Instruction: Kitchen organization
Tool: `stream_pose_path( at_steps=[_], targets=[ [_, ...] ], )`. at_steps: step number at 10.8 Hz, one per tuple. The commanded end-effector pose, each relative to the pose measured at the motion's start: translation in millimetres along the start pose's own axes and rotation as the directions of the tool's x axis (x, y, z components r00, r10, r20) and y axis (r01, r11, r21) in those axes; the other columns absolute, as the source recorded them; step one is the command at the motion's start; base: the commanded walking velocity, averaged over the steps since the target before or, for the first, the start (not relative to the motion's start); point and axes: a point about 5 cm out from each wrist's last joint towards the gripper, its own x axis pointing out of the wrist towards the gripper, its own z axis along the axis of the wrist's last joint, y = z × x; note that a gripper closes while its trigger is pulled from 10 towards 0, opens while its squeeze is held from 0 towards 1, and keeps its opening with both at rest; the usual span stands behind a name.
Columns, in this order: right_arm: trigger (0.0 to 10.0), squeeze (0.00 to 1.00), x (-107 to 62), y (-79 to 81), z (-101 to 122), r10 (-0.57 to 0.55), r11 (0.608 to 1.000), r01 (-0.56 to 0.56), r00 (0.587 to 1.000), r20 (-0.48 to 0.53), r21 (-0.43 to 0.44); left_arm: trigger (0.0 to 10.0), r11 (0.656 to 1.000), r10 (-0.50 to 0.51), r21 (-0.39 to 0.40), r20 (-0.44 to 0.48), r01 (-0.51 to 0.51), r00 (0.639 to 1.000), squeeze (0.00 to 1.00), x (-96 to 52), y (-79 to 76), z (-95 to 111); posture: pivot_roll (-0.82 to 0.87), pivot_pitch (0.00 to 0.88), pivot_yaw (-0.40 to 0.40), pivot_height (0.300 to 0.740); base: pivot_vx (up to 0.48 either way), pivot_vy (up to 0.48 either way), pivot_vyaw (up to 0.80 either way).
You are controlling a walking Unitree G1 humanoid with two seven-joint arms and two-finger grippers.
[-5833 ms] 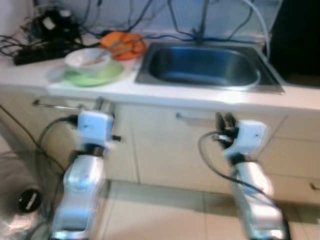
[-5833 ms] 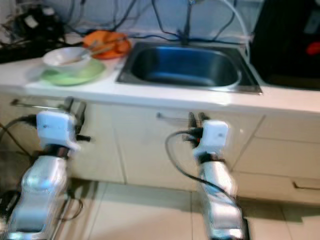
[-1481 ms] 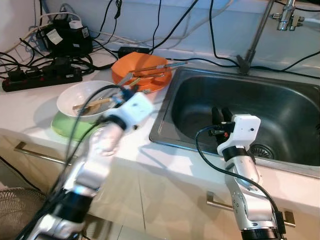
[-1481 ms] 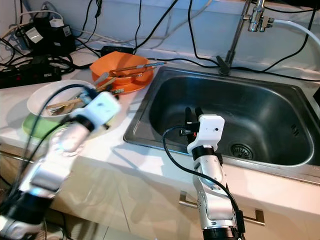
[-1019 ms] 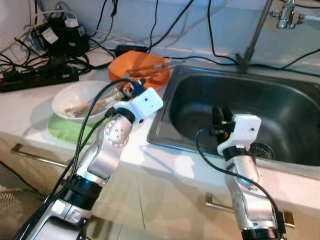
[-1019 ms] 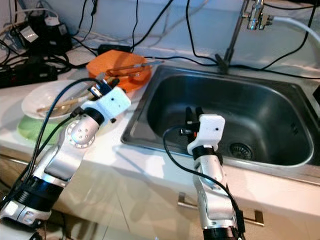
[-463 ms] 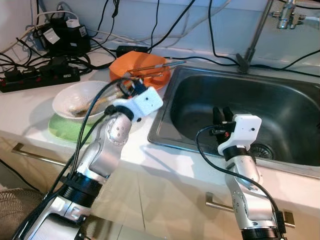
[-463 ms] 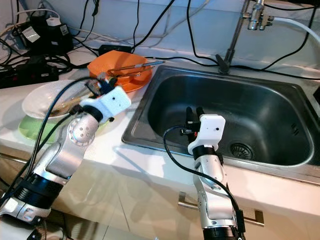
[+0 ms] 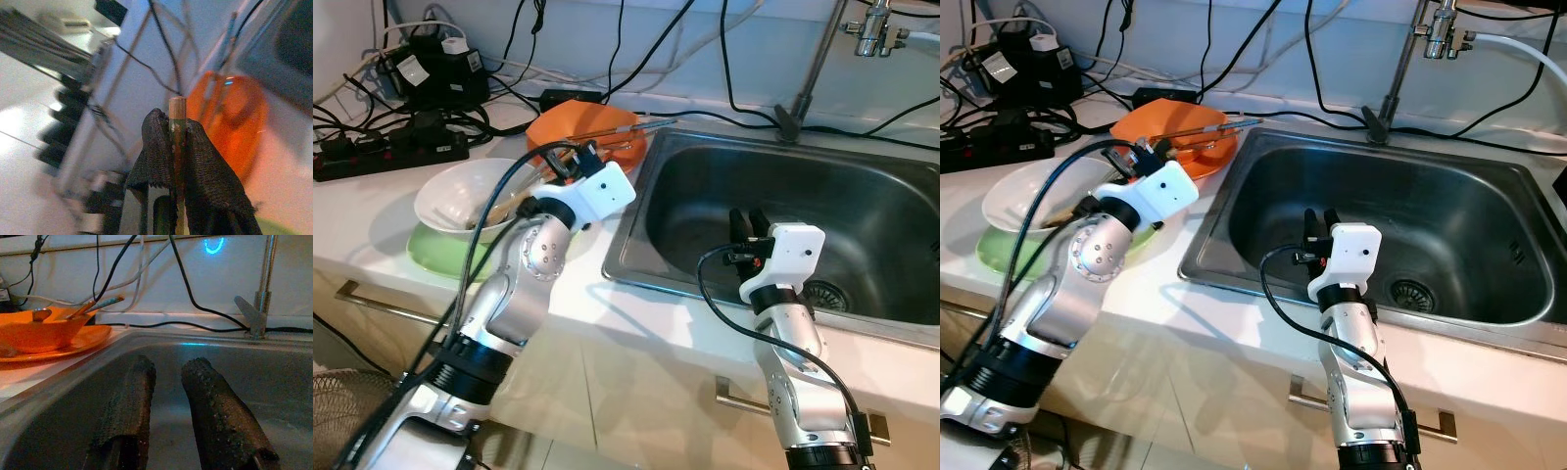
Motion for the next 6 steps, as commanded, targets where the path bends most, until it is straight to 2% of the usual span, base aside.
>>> stream_pose_path(
  at_steps=[1, 2, 3, 4, 5, 6],
  targets=[
    [10.0, 0.0, 3.5, 0.5, 1.2, 0.003, 1.0, -0.003, 1.0, 0.01, 0.009, 0.0, 0.992, 0.09, 0.084, 0.059, -0.094, 0.994, 0.0, 3.5, 26.5, 17.4, 0.18, 0.0, 0.004, 0.717, 0.0, 0.0, 0.0],
    [10.0, 0.0, 3.9, 1.1, 0.9, 0.006, 1.0, -0.006, 1.0, 0.009, 0.01, 0.0, 0.985, 0.127, 0.105, 0.074, -0.134, 0.989, 0.0, 4.1, 36.5, 22.1, 0.18, 0.0, 0.003, 0.717, 0.0, 0.0, 0.0],
    [10.0, 0.0, 4.4, 2.6, 0.7, 0.011, 1.0, -0.011, 1.0, 0.009, 0.013, 4.7, 0.974, 0.179, 0.126, 0.092, -0.19, 0.98, 0.0, 4.1, 49.1, 29.2, 0.18, 0.0, 0.003, 0.717, 0.0, 0.0, 0.0],
    [10.0, 0.0, 4.5, 3.5, 0.4, 0.014, 1.0, -0.014, 1.0, 0.009, 0.016, 10.0, 0.971, 0.195, 0.11, 0.142, -0.212, 0.97, 0.0, 3.3, 51.5, 38.0, 0.18, 0.0, 0.003, 0.717, 0.0, 0.0, 0.0],
    [10.0, 0.0, 5.5, 3.2, 0.5, 0.015, 1.0, -0.016, 1.0, 0.01, 0.014, 10.0, 0.967, 0.252, -0.029, 0.259, -0.253, 0.932, 0.0, 0.9, 53.5, 58.7, 0.18, 0.0, 0.002, 0.717, 0.0, 0.0, 0.0],
    [10.0, 0.0, 6.2, 3.1, 0.9, 0.016, 1.0, -0.017, 1.0, 0.012, 0.012, 10.0, 0.958, 0.277, -0.161, 0.315, -0.237, 0.908, 0.0, -1.8, 53.5, 70.2, 0.18, 0.0, 0.001, 0.717, 0.0, 0.0, 0.0]
  ],
)
